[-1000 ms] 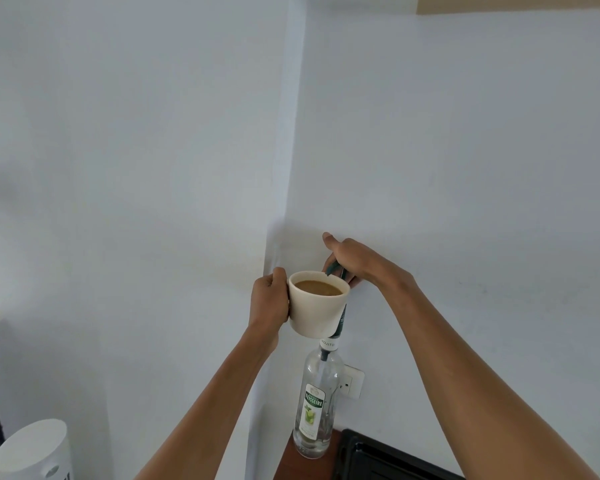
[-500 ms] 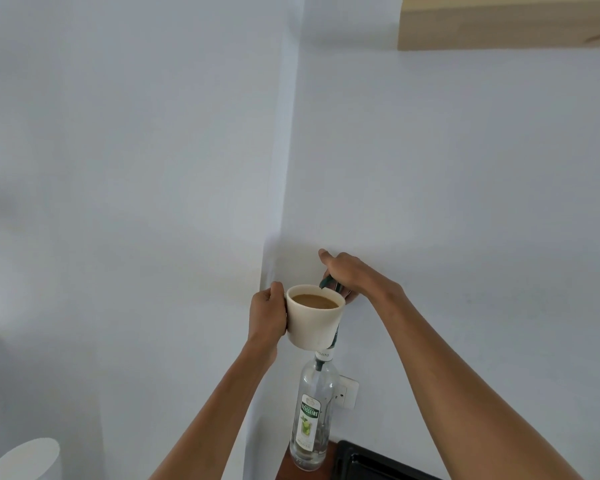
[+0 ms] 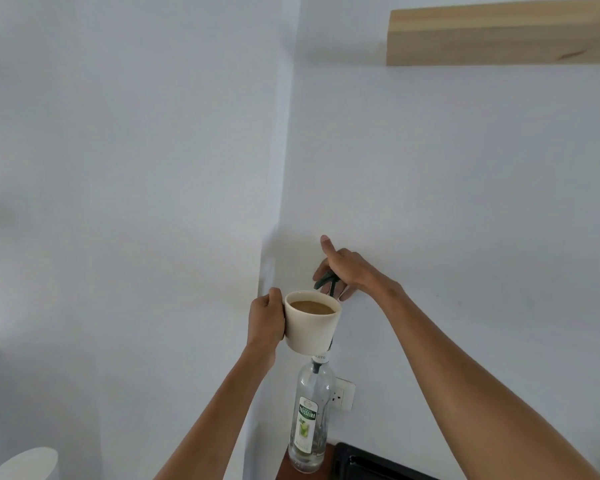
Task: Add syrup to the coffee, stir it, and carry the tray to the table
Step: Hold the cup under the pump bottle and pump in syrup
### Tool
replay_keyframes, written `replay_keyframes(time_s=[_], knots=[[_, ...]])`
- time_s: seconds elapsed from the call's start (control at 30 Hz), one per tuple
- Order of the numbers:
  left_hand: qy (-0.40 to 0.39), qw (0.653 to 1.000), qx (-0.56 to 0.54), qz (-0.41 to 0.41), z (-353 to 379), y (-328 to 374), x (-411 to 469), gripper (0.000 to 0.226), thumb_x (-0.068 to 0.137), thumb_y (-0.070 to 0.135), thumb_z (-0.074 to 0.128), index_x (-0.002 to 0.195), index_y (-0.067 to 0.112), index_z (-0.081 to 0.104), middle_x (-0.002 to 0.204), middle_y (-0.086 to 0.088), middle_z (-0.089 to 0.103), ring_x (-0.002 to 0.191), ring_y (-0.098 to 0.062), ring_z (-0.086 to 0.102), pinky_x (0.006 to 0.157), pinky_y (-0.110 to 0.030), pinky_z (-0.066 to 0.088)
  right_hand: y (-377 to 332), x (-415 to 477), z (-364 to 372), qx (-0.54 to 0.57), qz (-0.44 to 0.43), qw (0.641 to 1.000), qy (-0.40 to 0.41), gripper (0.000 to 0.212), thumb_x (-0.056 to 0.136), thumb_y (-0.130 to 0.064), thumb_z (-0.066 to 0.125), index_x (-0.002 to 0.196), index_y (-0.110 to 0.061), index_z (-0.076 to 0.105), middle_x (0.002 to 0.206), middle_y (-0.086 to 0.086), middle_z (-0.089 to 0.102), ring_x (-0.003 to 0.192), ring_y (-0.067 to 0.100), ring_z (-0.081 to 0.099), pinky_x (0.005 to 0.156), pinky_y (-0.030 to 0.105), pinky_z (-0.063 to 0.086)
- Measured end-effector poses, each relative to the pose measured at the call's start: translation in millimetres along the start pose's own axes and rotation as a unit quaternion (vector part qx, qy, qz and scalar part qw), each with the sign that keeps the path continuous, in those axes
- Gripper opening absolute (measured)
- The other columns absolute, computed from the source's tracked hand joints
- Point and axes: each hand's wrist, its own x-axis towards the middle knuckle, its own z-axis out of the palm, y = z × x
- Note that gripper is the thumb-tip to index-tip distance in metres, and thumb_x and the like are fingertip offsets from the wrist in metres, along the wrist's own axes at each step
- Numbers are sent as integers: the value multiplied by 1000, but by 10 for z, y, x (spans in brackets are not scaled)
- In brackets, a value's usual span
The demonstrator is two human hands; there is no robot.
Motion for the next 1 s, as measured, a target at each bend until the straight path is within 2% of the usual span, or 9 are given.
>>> replay_keyframes(time_s=[0.13, 0.23, 0.33, 0.4, 0.5, 0.63, 0.73, 0.83, 1.0], knots=[[2, 1000, -5, -1, -11, -49, -114, 37, 95, 19, 36, 59, 18, 31, 51, 3, 31, 46, -11, 27, 41, -22, 22, 132, -148, -53, 44, -37, 996, 73, 78, 103, -64, 19, 100, -13, 78, 85, 3, 76, 65, 24, 78, 71, 35, 64], [-5, 1000, -5, -2, 2, -97, -225, 39, 95, 18, 36, 57, 19, 30, 49, 5, 30, 43, -10, 27, 39, -20, 22, 356, -333, -73, 91, -55, 986, 131, 64, 104, -59, 30, 97, -17, 77, 87, 7, 78, 73, 26, 78, 75, 38, 64], [-2, 1000, -6, 3, -9, -91, -220, 34, 95, 19, 36, 62, 16, 32, 56, -1, 31, 48, -13, 27, 42, -23, 23, 533, -499, -89, 119, -75, 977, 158, 50, 104, -56, 38, 102, -22, 76, 90, 3, 77, 84, 22, 77, 73, 31, 62], [-1, 1000, -9, 5, 0, -119, -278, 31, 95, 20, 36, 65, 13, 36, 59, -4, 32, 50, -13, 28, 44, -25, 23, 662, -648, -42, 130, -83, 980, 127, 45, 104, -56, 42, 109, -25, 74, 99, 0, 76, 92, 19, 75, 75, 26, 61], [1, 1000, -8, -10, 70, -265, -498, 40, 95, 20, 36, 56, 18, 30, 52, 1, 31, 46, -11, 27, 45, -26, 22, 961, -1021, 139, 153, -59, 986, 34, 41, 94, -65, 50, 115, -34, 67, 113, -3, 72, 100, 14, 73, 81, 25, 61], [-12, 1000, 0, -20, 205, -435, -726, 42, 98, 23, 35, 56, 19, 30, 53, -1, 32, 46, -14, 28, 47, -26, 23, 1304, -1504, 406, 146, -71, 986, -35, 66, 74, -76, 70, 128, -39, 64, 116, -15, 72, 105, 5, 71, 87, 26, 60], [-36, 999, -9, -26, 319, -552, -882, 46, 103, 31, 35, 60, 13, 42, 57, -6, 38, 51, -18, 33, 45, -25, 26, 1453, -1712, 518, 156, -81, 984, -43, 63, 72, -57, 85, 129, -40, 64, 120, -17, 72, 107, 5, 69, 89, 26, 59], [-75, 997, -16, -25, 429, -630, -1041, 54, 105, 45, 38, 74, 6, 58, 60, -10, 45, 52, -19, 40, 44, -26, 31, 1581, -1849, 536, 175, -83, 981, -6, 57, 72, -39, 92, 123, -39, 65, 114, -21, 73, 102, 6, 69, 86, 27, 60], [-120, 988, -67, -75, 572, -753, -1265, 57, 102, 46, 46, 51, 23, 55, 48, 7, 41, 38, -5, 34, 38, -16, 29, 1852, -2055, 458, 183, -87, 979, 22, 63, 62, -50, 93, 119, -42, 68, 115, -16, 75, 105, 8, 71, 85, 25, 58]])
